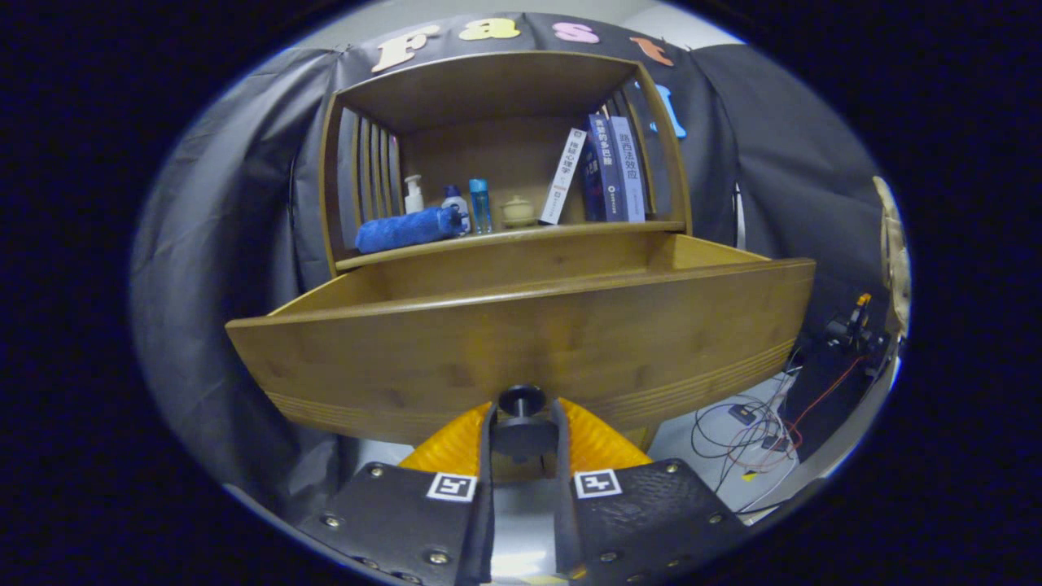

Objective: Pull open the drawer, take out the items inside it, and place them on the countertop above the cabinet.

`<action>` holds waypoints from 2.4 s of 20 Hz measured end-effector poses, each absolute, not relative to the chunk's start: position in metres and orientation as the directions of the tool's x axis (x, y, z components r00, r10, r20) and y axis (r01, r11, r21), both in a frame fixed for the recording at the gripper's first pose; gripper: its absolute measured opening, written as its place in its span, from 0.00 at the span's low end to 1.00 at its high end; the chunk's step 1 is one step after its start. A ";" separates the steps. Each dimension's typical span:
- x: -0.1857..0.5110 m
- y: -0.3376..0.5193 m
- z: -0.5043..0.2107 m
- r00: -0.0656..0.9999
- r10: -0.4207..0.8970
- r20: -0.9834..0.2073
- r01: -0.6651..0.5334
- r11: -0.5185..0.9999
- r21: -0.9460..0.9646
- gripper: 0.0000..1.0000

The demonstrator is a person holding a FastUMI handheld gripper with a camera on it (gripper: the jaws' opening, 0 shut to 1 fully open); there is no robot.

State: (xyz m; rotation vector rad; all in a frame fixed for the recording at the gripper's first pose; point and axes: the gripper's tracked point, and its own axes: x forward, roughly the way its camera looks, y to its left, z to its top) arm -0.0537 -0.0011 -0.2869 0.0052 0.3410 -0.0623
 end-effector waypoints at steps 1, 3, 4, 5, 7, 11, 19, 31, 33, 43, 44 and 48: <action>-0.056 -0.001 -0.288 0.938 -0.060 -0.343 0.057 0.998 -0.018 0.30; -0.066 -0.004 -0.287 0.932 -0.080 -0.354 0.079 0.997 -0.017 0.39; -0.072 -0.008 -0.283 0.929 -0.088 -0.361 0.091 0.996 -0.008 0.49; -0.075 -0.011 -0.275 0.926 -0.093 -0.365 0.103 0.995 0.008 0.58; -0.083 -0.014 -0.250 0.933 -0.097 -0.348 0.104 0.995 0.000 0.77; -0.088 -0.022 -0.204 0.950 -0.121 -0.287 0.095 0.990 -0.102 0.98; -0.054 -0.003 -0.146 0.953 -0.146 -0.265 0.129 0.989 -0.079 0.98; 0.093 0.022 -0.174 0.902 -0.047 -0.430 0.007 0.996 -0.093 0.98; 0.093 0.022 -0.191 0.888 -0.024 -0.459 -0.022 0.995 -0.095 0.98; 0.084 0.012 -0.268 0.712 -0.105 -0.695 0.095 0.994 -0.052 0.89; 0.083 0.003 -0.276 0.681 -0.156 -0.715 0.131 0.987 -0.091 0.88; 0.079 0.022 -0.296 0.570 -0.055 -0.820 0.207 0.975 0.078 0.59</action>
